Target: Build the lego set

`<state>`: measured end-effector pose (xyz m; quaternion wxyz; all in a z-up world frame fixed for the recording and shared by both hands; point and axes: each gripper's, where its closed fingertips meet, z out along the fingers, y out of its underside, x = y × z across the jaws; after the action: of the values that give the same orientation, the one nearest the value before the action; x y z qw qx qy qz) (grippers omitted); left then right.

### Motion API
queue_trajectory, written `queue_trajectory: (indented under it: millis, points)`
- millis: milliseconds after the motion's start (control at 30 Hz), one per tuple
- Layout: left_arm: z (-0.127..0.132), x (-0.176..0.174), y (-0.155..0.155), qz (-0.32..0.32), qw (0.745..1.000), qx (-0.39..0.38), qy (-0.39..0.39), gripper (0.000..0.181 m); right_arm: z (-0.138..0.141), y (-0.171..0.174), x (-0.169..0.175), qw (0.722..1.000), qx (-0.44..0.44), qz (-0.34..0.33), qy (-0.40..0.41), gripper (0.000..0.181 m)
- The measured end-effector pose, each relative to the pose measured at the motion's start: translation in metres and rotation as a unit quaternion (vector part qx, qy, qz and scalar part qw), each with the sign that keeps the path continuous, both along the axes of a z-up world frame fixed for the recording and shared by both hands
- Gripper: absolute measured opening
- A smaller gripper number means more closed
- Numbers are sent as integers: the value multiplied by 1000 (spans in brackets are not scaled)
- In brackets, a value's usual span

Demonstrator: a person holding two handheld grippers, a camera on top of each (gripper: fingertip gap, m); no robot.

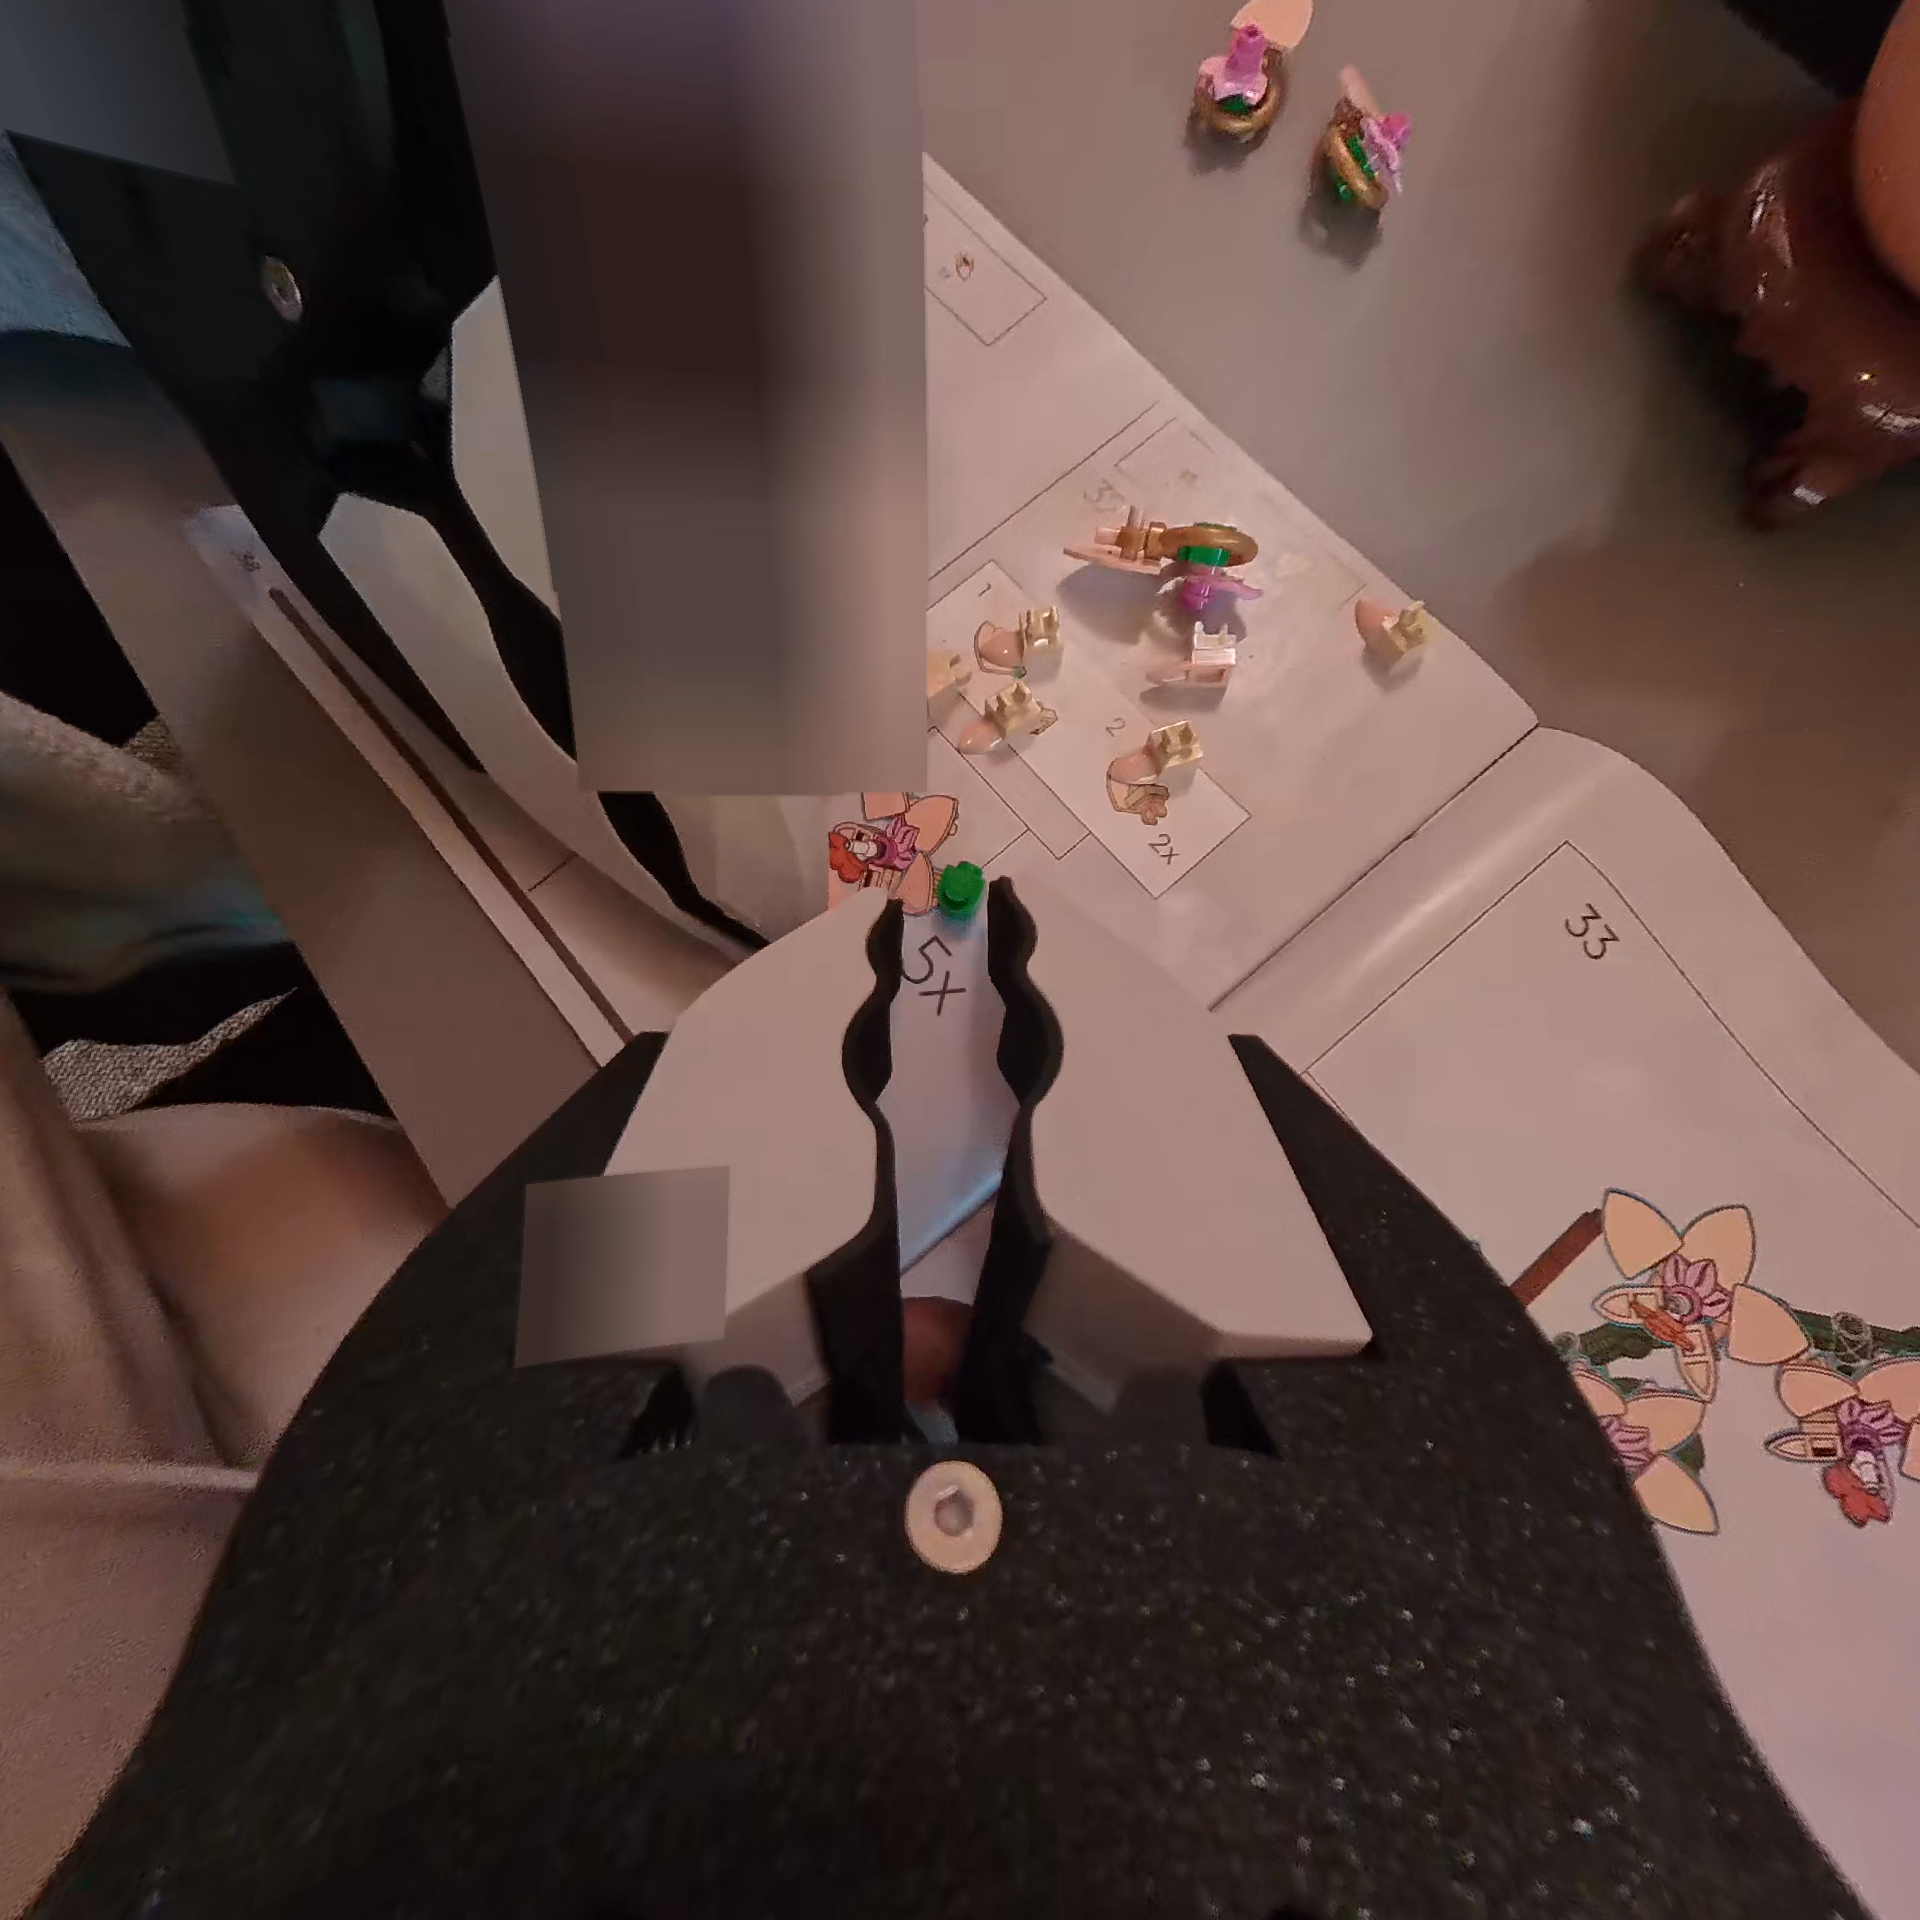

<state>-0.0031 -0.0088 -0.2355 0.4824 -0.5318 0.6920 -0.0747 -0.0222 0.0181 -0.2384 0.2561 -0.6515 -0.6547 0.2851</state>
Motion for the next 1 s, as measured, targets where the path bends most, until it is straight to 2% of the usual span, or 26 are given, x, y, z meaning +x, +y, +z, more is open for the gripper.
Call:
queue_trajectory:
  millis: [167,333,400,500,600,700,1000]
  points:
    - [0,0,0,0,1000,0,0,4,-3,4,-3,1000,4,-21,0,13]
    - [0,0,0,0,1000,1,0,4,-4,2,-4,1000,2,0,2,8]
    - [0,0,0,0,1000,1,0,4,-1,1,-2,999,1,48,6,8]
    - [0,0,0,0,1000,1,0,4,14,-7,9,985,5,171,31,8]
    - [0,0,0,0,1000,1,0,4,16,-9,20,972,22,233,13,8]
    - [0,0,0,0,1000,5,0,4,11,-20,18,965,10,261,12,8]
    - [1,0,0,-1,1000,12,-1,5,0,-23,15,959,0,282,-10,7]
